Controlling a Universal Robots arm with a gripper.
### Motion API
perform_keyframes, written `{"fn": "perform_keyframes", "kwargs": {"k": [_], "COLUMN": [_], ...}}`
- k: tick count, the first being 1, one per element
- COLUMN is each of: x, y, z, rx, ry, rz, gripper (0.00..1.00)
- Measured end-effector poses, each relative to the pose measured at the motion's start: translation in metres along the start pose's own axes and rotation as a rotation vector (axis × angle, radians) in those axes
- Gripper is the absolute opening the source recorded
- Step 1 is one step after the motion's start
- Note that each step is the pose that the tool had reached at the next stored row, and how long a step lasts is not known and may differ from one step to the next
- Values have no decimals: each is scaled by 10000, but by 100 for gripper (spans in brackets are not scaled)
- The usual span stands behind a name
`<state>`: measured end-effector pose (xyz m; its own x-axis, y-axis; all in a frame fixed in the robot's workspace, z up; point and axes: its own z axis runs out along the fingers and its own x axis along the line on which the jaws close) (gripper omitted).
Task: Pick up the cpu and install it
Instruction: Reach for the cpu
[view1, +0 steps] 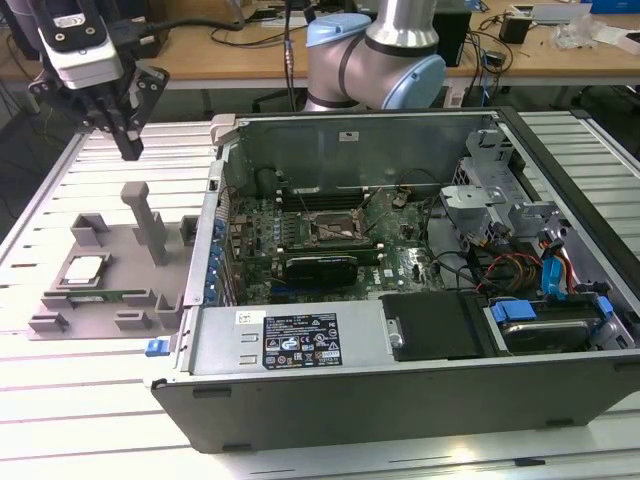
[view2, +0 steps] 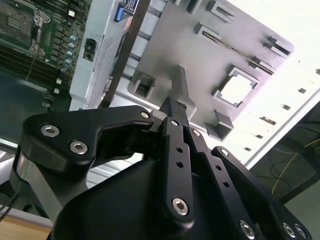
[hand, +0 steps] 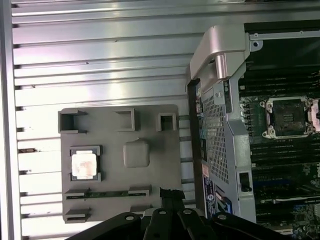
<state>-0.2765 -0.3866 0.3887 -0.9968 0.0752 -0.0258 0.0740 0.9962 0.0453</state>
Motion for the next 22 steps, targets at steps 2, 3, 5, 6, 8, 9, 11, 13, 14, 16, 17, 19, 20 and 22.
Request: {"fn": "perform_keyframes", "kwargs": {"k": [2,3,5,6,8,9,11,13,14,16,17,19,20,22], "x": [51,92,132,152,203,228,290,385,415,500,539,593,619,662], "y": [0,0,2,2,4,4,7,15,18,21,20,15,13,8], "z": [28,51,73,82,103,113,136,172,182,211,226,253,271,307], "rx": [1,3,1,-1,1,0,1,0,0,1,1,0,0,0], "ry": [1,3,1,0,1,0,1,1,1,0,1,0,0,1], "rz": [1,1,1,0,0,-1,1,0,0,1,2,1,1,0], "gripper": [11,11,11,11,11,11,11,11,11,11,11,11,11,11]}}
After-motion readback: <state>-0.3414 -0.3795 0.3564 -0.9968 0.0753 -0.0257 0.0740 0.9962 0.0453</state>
